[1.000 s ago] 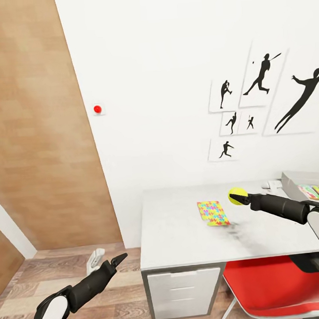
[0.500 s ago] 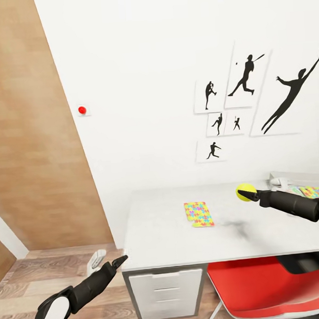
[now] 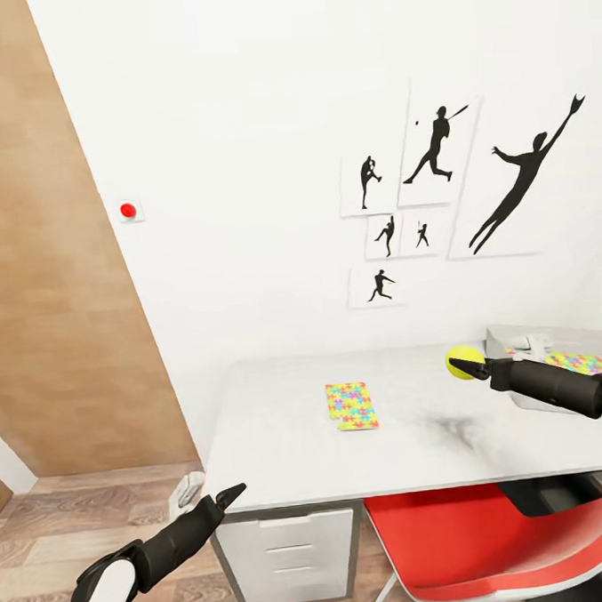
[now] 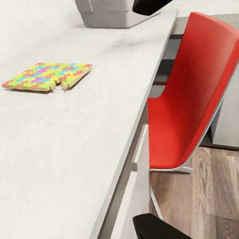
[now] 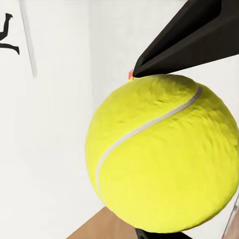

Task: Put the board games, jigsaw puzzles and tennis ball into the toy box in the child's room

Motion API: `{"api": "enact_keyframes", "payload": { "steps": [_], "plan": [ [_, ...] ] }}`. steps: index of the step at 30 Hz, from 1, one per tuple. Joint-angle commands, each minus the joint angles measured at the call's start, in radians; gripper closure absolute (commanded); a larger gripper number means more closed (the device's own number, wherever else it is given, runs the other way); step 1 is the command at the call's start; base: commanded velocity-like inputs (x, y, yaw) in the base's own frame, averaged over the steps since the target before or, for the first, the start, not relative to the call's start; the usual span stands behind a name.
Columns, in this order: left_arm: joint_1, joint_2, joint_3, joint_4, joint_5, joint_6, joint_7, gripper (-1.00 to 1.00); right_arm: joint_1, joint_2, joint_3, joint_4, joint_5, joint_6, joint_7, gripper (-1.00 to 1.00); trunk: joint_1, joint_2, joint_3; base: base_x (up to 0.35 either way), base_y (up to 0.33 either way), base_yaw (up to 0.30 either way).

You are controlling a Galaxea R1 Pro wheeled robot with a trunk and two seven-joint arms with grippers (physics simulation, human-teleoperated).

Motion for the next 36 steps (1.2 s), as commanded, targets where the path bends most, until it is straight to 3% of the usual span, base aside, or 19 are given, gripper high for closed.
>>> {"api": "enact_keyframes", "payload": {
  "steps": [1, 13, 26, 36],
  "plan": [
    [-0.001, 0.0, 0.001, 0.0, 0.0, 0.004, -0.003, -1.0, -0.001, 0.0, -0.002, 0.0, 0.0, 0.006, 0.007, 1.0, 0.001, -0.002, -0.002, 0.0, -0.027, -0.017],
    [0.0, 0.0, -0.001, -0.001, -0.001, -0.013, -0.002, -1.0, -0.001, 0.0, -0.001, 0.0, 0.0, 0.006, 0.02, 1.0, 0.001, -0.002, -0.001, 0.0, -0.037, -0.006],
    [0.0, 0.0, -0.003, -0.001, -0.002, -0.019, -0.001, -1.0, -0.001, 0.0, -0.002, 0.0, 0.0, 0.006, 0.021, 1.0, 0.001, -0.002, -0.001, 0.0, -0.24, 0.0],
    [0.001, -0.003, -0.005, -0.003, -0.048, -0.03, -0.003, -1.0, -0.001, 0.001, -0.002, 0.0, 0.0, 0.005, 0.021, 1.0, 0.001, -0.002, -0.001, 0.019, -0.28, 0.0]
  ]
}}
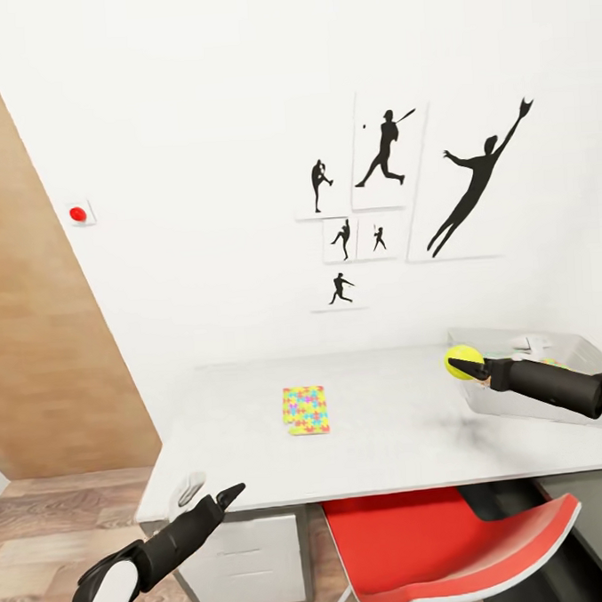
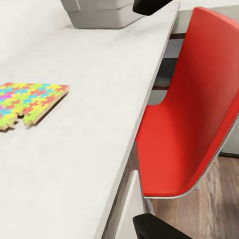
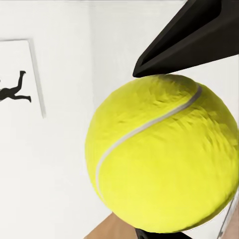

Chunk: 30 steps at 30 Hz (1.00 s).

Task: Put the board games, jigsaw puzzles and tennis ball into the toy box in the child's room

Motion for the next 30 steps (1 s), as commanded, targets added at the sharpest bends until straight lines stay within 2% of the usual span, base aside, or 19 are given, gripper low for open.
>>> {"api": "enact_keyframes", "payload": {
  "steps": [1, 9, 30],
  "plan": [
    [0.0, 0.0, -0.004, -0.001, -0.001, 0.0, -0.001, -1.0, -0.001, 0.0, -0.001, 0.0, -0.001, 0.006, 0.003, 1.0, 0.001, -0.002, -0.002, 0.108, -0.269, 0.0],
    [0.001, 0.004, -0.048, -0.001, -0.01, -0.034, 0.0, -1.0, -0.001, 0.0, -0.001, 0.0, -0.001, 0.005, 0.003, 1.0, 0.001, -0.002, -0.002, 0.203, -0.172, 0.0],
    [0.001, 0.004, -0.057, 0.0, -0.011, -0.041, 0.011, -1.0, -0.001, 0.0, -0.002, 0.0, -0.001, 0.005, 0.003, 1.0, 0.001, -0.002, -0.002, 0.055, -0.029, 0.0]
  ]
}}
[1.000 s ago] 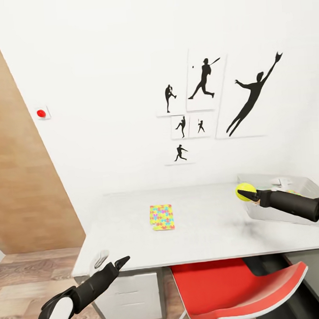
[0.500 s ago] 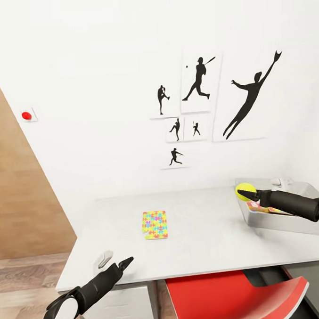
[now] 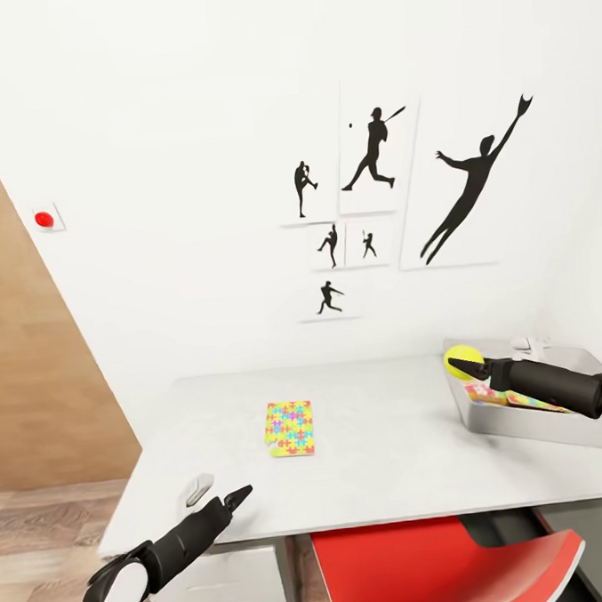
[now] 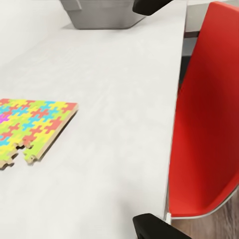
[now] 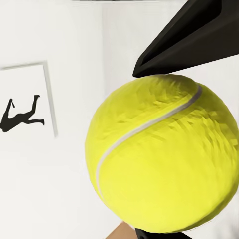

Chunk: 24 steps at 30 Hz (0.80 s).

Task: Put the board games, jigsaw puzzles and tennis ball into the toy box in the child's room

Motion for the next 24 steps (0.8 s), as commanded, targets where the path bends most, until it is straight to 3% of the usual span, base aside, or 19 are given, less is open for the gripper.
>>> {"api": "enact_keyframes", "payload": {
  "steps": [1, 15, 24],
  "plan": [
    [-0.001, 0.001, 0.0, -0.001, 0.001, 0.003, -0.001, -1.0, -0.001, 0.0, -0.002, 0.0, -0.001, 0.006, 0.003, 1.0, 0.001, -0.002, -0.002, 0.154, -0.128, 0.0],
    [-0.001, 0.0, -0.001, -0.001, 0.0, 0.003, -0.001, -1.0, -0.001, 0.0, -0.003, 0.0, -0.001, 0.006, 0.003, 1.0, 0.001, -0.002, -0.002, 0.195, -0.18, 0.0],
    [-0.001, 0.0, -0.001, -0.001, -0.001, 0.003, -0.002, -1.0, -0.001, 0.0, -0.004, 0.0, -0.001, 0.006, 0.003, 1.0, 0.001, -0.002, -0.002, 0.077, -0.076, 0.0]
  ]
}}
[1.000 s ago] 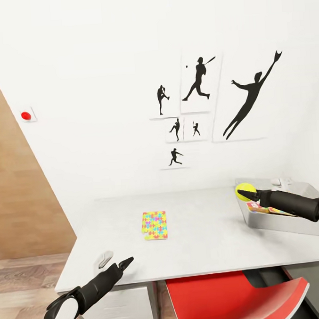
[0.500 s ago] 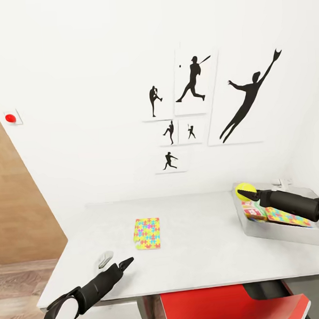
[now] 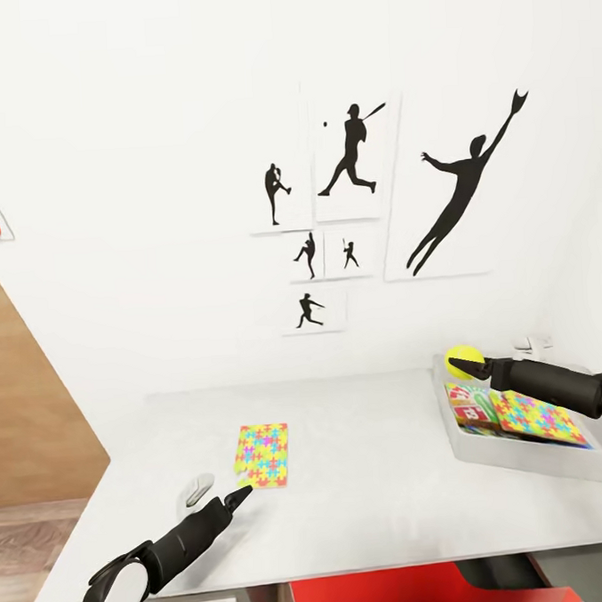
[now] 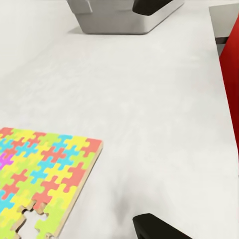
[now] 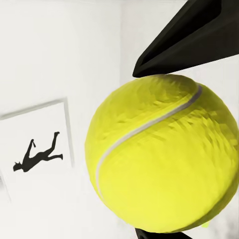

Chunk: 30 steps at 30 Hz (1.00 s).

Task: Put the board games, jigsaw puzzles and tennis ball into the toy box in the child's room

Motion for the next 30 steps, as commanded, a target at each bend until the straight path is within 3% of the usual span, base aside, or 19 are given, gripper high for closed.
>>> {"api": "enact_keyframes", "payload": {
  "steps": [1, 22, 30],
  "plan": [
    [-0.001, 0.0, 0.0, 0.0, 0.001, 0.003, -0.001, -1.0, -0.001, 0.0, -0.001, 0.0, -0.001, 0.006, 0.003, 1.0, 0.001, -0.002, -0.002, 0.029, -0.029, 0.0],
    [-0.001, 0.001, -0.001, 0.0, 0.001, 0.002, -0.002, -1.0, -0.001, 0.001, -0.001, 0.0, -0.001, 0.006, 0.003, 1.0, 0.001, -0.002, -0.002, 0.005, -0.007, 0.0],
    [-0.001, 0.001, -0.001, 0.0, 0.001, 0.002, -0.002, -1.0, -0.001, 0.001, -0.001, 0.0, -0.001, 0.007, 0.003, 1.0, 0.001, -0.002, -0.002, 0.0, -0.168, -0.039]
  ]
}}
